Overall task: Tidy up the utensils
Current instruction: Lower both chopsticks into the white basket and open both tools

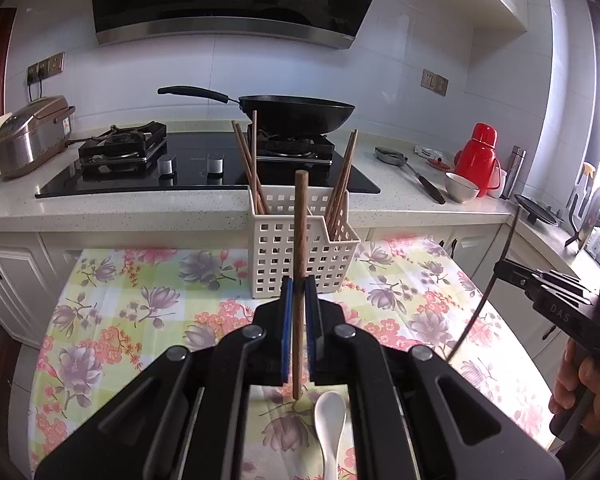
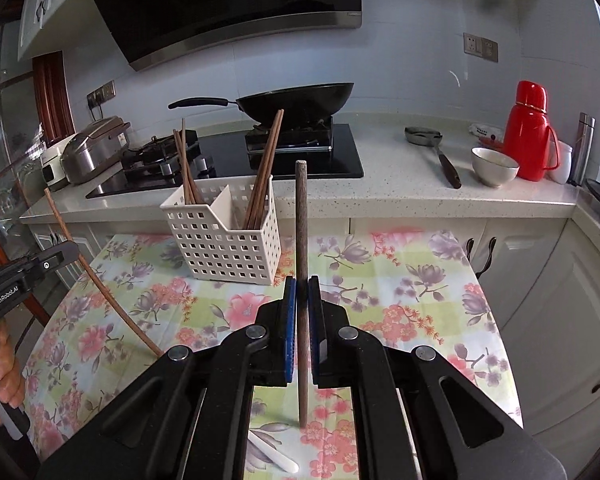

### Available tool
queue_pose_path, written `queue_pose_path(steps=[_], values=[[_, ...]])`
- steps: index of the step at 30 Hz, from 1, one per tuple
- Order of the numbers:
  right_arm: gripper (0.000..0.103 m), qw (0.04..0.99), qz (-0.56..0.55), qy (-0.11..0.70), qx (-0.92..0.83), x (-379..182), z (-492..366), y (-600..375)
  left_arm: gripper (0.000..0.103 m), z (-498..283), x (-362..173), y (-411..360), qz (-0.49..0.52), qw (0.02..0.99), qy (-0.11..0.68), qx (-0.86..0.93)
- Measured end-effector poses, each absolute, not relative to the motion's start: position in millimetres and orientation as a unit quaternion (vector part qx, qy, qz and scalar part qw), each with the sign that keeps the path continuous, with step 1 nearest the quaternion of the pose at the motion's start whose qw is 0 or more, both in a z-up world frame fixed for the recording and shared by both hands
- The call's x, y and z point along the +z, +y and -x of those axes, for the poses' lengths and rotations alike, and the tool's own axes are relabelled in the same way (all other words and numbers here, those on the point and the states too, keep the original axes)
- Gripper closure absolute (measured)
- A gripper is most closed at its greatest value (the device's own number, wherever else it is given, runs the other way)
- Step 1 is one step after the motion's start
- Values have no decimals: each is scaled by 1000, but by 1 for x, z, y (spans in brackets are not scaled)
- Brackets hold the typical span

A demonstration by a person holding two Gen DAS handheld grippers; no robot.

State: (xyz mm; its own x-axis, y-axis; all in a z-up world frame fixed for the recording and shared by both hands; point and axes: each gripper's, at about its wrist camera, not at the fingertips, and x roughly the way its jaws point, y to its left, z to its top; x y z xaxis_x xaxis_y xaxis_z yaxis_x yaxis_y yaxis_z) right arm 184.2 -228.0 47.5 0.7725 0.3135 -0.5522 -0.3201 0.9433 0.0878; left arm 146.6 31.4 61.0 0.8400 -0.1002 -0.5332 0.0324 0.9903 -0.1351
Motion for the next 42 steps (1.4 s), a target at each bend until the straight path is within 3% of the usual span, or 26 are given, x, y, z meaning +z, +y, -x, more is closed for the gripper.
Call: queue_pose_path(steps=[17,33,42], values=[[97,940,15,287,186,61,-191,-220,97,-166,89,34,67,957,277,-55],[97,943,48,235,233,167,-251,-174,97,-232,212,44,46,971,228,-60],[97,939,43,228,253,188,-297,-152,97,-288,231,51,37,971,231,-39]])
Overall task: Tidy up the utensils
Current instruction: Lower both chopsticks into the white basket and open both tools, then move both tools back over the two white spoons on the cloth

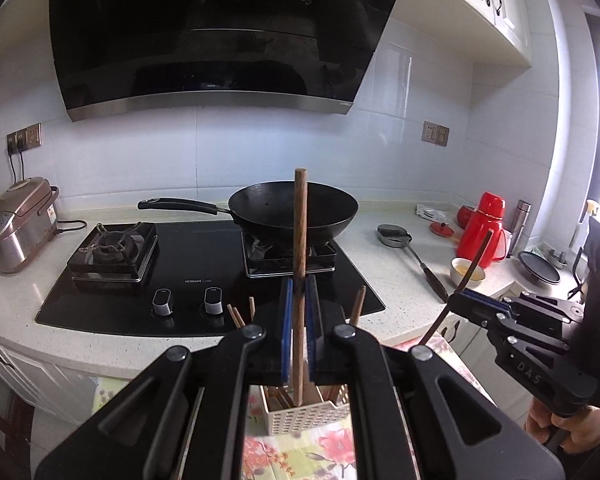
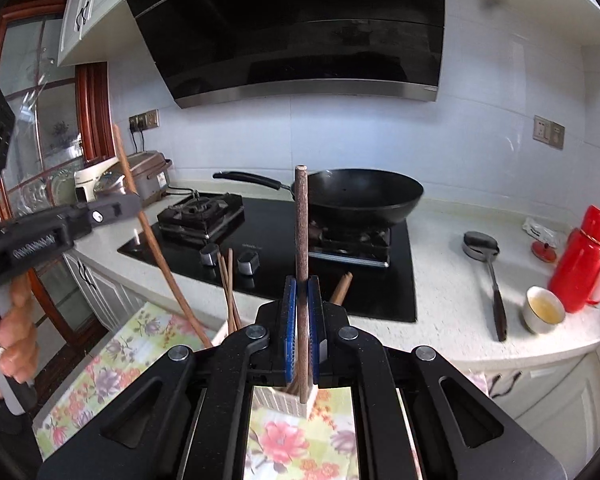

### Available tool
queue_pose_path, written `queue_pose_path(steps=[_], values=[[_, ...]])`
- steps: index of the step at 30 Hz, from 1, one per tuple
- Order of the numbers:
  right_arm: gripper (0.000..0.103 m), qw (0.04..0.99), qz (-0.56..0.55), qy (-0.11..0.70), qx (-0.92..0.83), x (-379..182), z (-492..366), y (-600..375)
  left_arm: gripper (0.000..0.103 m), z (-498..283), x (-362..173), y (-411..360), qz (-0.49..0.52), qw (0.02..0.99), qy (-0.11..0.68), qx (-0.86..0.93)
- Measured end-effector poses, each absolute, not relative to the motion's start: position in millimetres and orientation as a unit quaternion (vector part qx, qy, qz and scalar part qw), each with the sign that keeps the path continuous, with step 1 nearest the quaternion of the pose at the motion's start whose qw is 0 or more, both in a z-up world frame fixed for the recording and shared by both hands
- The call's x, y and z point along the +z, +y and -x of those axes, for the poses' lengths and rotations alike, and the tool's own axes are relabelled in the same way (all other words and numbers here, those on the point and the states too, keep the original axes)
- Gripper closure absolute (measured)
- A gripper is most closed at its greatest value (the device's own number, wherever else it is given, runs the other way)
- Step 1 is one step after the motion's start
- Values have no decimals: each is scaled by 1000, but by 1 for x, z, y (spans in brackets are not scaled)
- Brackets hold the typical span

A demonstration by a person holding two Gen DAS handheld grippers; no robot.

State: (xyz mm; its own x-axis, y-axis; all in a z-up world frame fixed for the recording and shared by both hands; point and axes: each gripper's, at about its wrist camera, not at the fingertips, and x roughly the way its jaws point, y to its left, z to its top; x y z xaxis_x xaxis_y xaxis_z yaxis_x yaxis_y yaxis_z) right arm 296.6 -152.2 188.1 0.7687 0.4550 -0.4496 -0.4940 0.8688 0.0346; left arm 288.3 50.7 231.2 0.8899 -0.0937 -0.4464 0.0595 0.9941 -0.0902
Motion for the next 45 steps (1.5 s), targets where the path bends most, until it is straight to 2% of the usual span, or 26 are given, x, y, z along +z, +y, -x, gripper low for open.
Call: queue_pose_path(steps=[8,19,22,26,29,31,33,34,38,45], values=[[97,933,42,243,261,172,-325,-135,97,-320,204,60,46,966,252,-30],[97,911,54,306,271,123,-353,-118,97,-352,143,68,51,946,318,-23],[95,907,59,324,261,107,-367,-114,87,-368,121,70,45,935,352,-11],[93,909,58,328,249,99,-370,-117,87,-371,101,73,43,929,368,-3],[86,914,62,320,240,97,-363,-124,87,-362,95,76,44,931,363,-5],[70,919,57,312,236,94,-352,-132,80,-350,92,79,51,932,358,-7],[57,921,57,306,233,87,-341,-142,79,-334,88,79,55,934,353,-7],[54,922,58,304,233,81,-333,-147,79,-325,84,79,58,934,352,-9],[45,918,52,317,232,41,-294,-170,79,-274,53,73,66,931,358,-20],[43,892,41,384,236,-40,-229,-194,79,-201,-16,49,73,912,403,-37]])
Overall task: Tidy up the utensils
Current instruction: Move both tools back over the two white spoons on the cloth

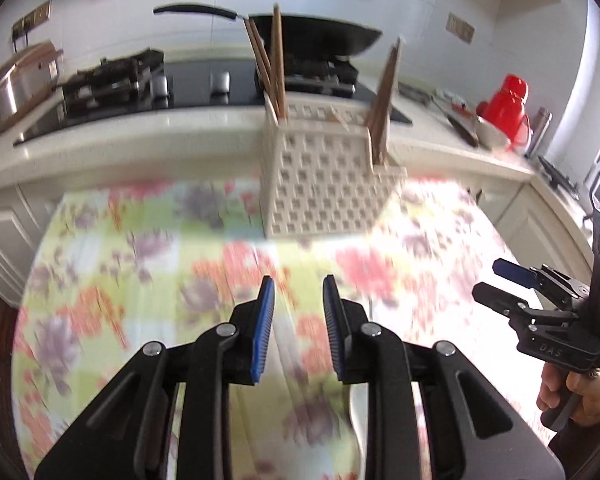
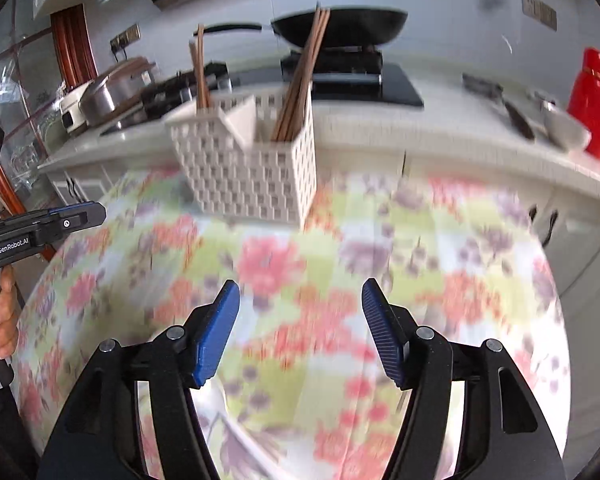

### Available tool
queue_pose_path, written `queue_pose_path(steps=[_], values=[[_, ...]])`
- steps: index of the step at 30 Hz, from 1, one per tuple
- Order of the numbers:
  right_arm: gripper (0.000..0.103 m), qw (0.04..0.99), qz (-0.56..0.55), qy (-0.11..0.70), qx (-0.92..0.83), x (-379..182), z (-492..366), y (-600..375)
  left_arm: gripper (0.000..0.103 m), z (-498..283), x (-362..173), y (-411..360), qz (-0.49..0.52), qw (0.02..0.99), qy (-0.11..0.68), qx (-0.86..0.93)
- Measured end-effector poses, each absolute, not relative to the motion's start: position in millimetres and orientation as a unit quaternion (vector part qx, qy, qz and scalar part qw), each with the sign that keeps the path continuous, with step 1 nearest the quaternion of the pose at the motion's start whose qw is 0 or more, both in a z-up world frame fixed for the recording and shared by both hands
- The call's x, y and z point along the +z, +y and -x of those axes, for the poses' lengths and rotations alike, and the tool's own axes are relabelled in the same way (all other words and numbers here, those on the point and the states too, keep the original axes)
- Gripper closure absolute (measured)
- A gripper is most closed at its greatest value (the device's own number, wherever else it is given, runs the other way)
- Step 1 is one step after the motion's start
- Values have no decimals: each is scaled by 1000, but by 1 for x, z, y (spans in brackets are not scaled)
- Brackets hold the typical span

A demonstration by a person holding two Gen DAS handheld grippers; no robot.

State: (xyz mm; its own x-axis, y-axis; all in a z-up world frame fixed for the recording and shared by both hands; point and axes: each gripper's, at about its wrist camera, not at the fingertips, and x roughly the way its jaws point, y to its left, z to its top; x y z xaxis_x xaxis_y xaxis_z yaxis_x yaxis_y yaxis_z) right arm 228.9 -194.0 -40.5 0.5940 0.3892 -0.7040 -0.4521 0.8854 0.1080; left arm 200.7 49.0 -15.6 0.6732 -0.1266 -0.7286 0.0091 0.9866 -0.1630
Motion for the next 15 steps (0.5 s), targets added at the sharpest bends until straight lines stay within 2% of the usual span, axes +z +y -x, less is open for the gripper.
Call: queue_pose_path(steps=[7,15], values=[[42,876,90,401,253,-77,-175,-180,79,-162,-59,29,83,895,434,-51],[43,854,116,428,273,-98,-168,-151,79,-157,-74,13,82,883,456,-80]])
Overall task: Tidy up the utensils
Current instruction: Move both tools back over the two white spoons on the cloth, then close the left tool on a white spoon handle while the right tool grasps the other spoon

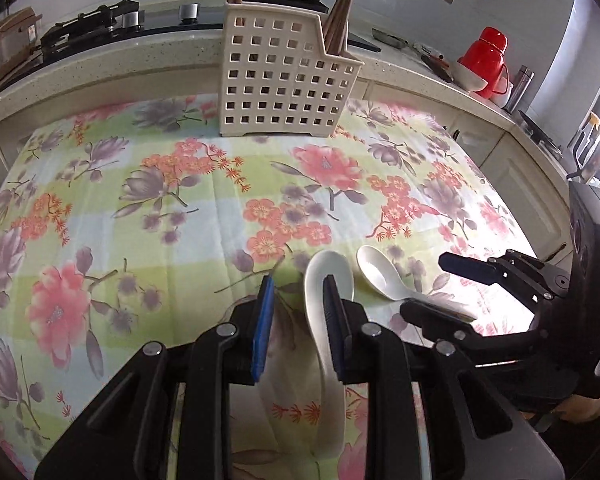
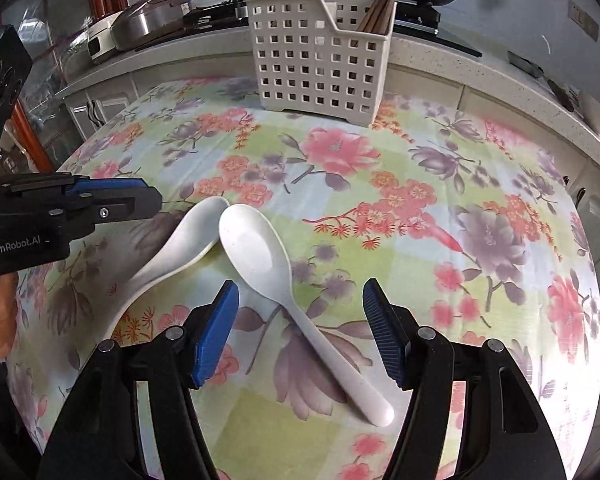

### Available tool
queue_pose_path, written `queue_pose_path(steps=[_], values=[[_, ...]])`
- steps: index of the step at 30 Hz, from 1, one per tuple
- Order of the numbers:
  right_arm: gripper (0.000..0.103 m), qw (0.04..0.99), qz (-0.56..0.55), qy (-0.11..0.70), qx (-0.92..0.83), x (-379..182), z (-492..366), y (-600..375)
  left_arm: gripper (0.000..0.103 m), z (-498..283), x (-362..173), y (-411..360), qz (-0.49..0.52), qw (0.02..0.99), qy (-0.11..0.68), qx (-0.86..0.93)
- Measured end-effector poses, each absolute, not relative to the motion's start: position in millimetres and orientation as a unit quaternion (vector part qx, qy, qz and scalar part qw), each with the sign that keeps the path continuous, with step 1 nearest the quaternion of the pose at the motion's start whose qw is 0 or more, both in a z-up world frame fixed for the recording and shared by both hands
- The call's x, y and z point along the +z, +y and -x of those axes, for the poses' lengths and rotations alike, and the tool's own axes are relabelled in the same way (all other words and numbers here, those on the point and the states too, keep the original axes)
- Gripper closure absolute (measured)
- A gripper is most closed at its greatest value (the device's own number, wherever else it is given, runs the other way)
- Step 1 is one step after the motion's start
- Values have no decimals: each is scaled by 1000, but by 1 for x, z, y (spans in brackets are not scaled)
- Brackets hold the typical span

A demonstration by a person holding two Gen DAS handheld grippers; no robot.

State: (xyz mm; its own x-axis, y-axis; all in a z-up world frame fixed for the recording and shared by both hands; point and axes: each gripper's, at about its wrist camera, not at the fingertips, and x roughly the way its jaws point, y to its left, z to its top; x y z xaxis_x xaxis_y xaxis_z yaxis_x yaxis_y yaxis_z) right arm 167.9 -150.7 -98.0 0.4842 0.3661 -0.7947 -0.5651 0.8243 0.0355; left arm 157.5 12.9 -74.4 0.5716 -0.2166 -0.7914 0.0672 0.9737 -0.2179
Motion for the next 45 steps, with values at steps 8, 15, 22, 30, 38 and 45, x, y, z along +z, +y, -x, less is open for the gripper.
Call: queue_pose_path(steps=[8,15,22,30,38,45], values=[[43,855,115,440,250,-109,-185,-142,79,-166,-86,12,92,875,467,-88],[43,863,99,441,224,-109,-196,-150,79,-177,-92,7,98,870,473,-96],[43,865,91,440,223,-107,-196,-155,81,-186,-101,2,91,865,484,-98],[43,863,84,437,239,-101,-191,-157,98,-188,-99,5,86,868,481,-83],[49,862,74,432,253,-94,-195,-161,98,-185,-98,12,94,869,479,-78],[69,848,56,444,285,-96,-208,-154,98,-185,-98,11,94,869,480,-77]])
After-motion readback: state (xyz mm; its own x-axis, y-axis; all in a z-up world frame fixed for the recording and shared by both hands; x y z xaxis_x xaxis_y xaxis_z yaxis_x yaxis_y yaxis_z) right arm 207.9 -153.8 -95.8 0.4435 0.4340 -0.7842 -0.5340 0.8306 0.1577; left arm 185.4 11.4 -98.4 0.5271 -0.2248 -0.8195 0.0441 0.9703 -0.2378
